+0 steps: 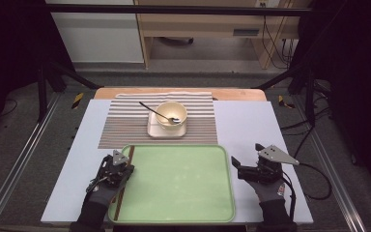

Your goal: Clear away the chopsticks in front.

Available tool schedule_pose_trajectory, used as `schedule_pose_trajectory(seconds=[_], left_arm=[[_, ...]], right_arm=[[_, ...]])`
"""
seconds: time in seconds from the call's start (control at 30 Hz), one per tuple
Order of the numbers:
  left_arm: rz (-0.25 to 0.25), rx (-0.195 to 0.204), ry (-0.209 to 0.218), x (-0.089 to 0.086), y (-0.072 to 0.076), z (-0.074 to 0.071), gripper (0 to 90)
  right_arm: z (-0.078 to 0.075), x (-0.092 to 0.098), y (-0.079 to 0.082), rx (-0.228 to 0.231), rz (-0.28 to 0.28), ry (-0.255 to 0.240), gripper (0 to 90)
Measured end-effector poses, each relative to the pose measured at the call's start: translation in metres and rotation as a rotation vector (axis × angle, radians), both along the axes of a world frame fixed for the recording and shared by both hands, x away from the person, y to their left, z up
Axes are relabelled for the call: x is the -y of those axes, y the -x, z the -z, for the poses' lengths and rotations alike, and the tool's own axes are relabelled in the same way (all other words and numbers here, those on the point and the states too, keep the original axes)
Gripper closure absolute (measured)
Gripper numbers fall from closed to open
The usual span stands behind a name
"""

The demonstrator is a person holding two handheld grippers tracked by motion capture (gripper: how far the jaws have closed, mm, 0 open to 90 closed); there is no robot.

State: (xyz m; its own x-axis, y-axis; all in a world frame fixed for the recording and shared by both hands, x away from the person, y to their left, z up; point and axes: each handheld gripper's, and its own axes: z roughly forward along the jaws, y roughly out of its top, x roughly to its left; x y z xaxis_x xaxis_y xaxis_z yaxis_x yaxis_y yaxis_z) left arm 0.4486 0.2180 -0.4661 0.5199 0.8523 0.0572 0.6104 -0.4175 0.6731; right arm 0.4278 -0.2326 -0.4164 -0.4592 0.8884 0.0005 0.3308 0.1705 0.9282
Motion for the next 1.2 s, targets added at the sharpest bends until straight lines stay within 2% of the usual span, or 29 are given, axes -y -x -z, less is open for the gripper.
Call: schedule_pose_trajectory(seconds=[0.2, 0.33, 0.4, 0.5, 0.6, 0.7, 0.77, 1.0, 1.2], left_arm=[[0.009, 0.006, 0.004, 0.001, 0.0, -0.001, 87.3], [0.029, 0.029, 0.029, 0.001, 0.001, -0.004, 83.8], [0.045, 0.041, 0.057, 0.002, 0.002, -0.008, 80.2], [0.056, 0.068, 0.076, 0.004, 0.005, -0.015, 71.7], [0.065, 0.095, 0.097, 0.006, 0.007, -0.023, 60.5], [0.056, 0.129, 0.117, 0.007, 0.008, -0.03, 51.1], [0.057, 0.138, 0.123, 0.007, 0.008, -0.034, 46.0], [0.06, 0.159, 0.167, 0.004, 0.004, -0.046, 40.4], [0.051, 0.196, 0.202, 0.002, -0.003, -0.061, 36.9]], right_arm=[[0.0, 0.001, 0.0, 0.004, 0.002, 0.001, 3.3], [-0.001, 0.001, 0.001, 0.004, 0.002, -0.008, 3.2], [-0.001, 0.001, 0.0, 0.004, 0.002, -0.008, 3.2], [-0.001, 0.002, 0.0, 0.004, 0.003, -0.005, 3.2], [-0.001, 0.002, 0.0, 0.005, 0.004, -0.005, 3.2], [-0.001, 0.002, 0.0, 0.004, 0.002, -0.007, 3.3], [-0.001, 0.002, 0.0, 0.005, 0.001, -0.007, 3.3], [-0.001, 0.003, 0.0, 0.004, 0.004, -0.013, 3.2], [-0.002, 0.005, -0.001, 0.003, 0.012, -0.021, 3.2]])
